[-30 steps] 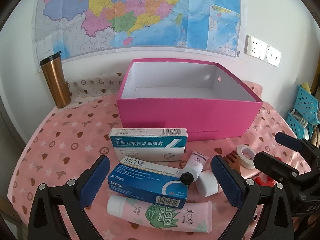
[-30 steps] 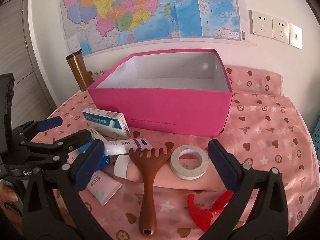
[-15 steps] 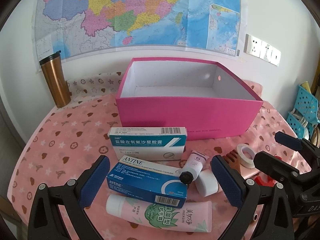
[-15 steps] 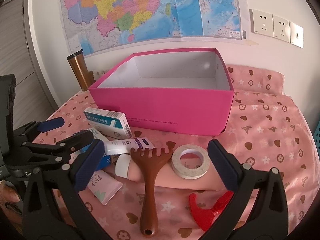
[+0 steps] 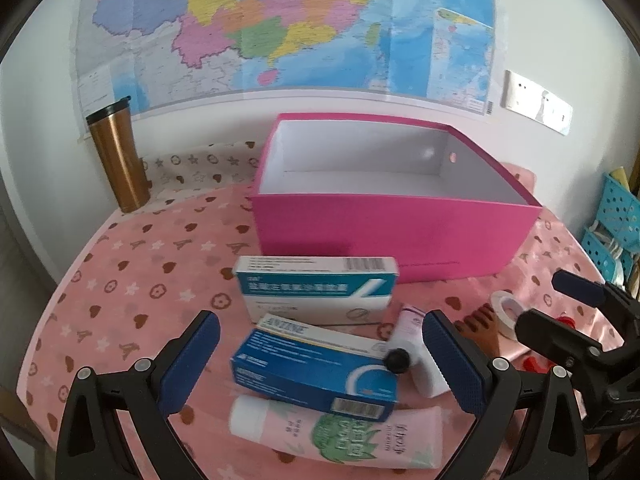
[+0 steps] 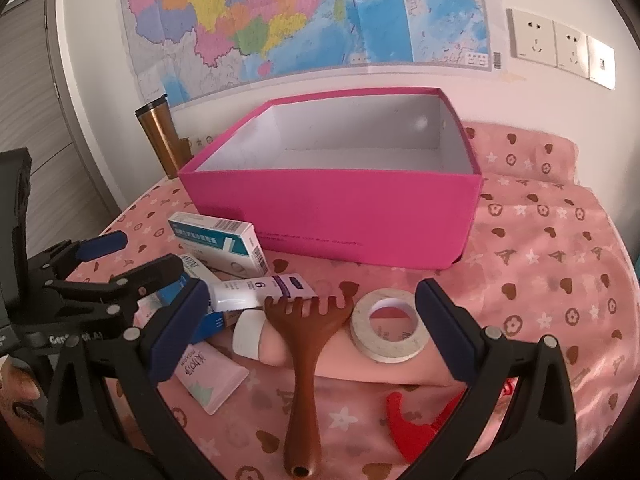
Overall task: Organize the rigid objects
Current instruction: 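Grasp the white-teal medicine box with the right gripper and lift it, then carry the white-teal box into the magenta box and open the right gripper, then grasp the brown wooden back scratcher handle with the right gripper, then lower the back scratcher into the magenta box and release it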
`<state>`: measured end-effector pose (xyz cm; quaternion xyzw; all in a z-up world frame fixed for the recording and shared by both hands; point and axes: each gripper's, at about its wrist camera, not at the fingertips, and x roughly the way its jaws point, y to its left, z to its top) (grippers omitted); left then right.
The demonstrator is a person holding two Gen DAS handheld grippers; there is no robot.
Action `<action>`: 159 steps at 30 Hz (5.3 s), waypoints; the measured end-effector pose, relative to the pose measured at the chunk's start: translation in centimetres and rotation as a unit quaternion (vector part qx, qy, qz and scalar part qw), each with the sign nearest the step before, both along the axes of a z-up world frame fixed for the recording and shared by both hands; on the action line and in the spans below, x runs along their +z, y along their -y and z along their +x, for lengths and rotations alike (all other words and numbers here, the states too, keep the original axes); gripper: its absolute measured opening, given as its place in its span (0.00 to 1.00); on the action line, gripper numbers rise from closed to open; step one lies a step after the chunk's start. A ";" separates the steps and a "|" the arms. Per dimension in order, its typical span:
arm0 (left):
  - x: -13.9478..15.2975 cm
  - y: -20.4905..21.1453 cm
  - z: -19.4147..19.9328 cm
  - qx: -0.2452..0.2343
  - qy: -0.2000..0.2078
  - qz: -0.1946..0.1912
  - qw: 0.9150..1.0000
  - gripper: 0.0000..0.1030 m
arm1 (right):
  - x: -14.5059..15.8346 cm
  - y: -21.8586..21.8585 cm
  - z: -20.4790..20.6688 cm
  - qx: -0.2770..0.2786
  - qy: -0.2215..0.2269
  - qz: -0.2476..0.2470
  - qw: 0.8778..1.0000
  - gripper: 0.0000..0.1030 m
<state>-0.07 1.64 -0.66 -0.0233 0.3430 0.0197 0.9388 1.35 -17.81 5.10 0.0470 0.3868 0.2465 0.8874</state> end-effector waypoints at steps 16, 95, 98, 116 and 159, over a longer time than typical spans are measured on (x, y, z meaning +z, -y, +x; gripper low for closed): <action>-1.6 -6.1 3.8 -0.007 -0.028 -0.044 0.999 0.89 | -2.1 -4.1 3.8 0.076 -0.052 0.027 0.995 0.79; 5.1 -2.2 9.7 -0.118 -0.011 -0.040 0.992 0.66 | 0.2 -3.4 14.5 0.076 -0.095 0.056 0.991 0.39; 5.4 -1.3 8.0 -0.141 0.006 -0.044 0.989 0.71 | 2.1 -1.2 11.4 0.077 -0.049 0.056 0.994 0.47; 0.4 3.9 1.3 -0.239 -0.042 -0.075 0.967 0.72 | -5.2 1.9 -0.1 0.097 -0.147 0.024 0.984 0.40; -2.2 8.6 2.0 -0.333 -0.101 -0.110 0.931 0.51 | -2.5 3.0 1.4 0.091 -0.127 0.165 0.974 0.12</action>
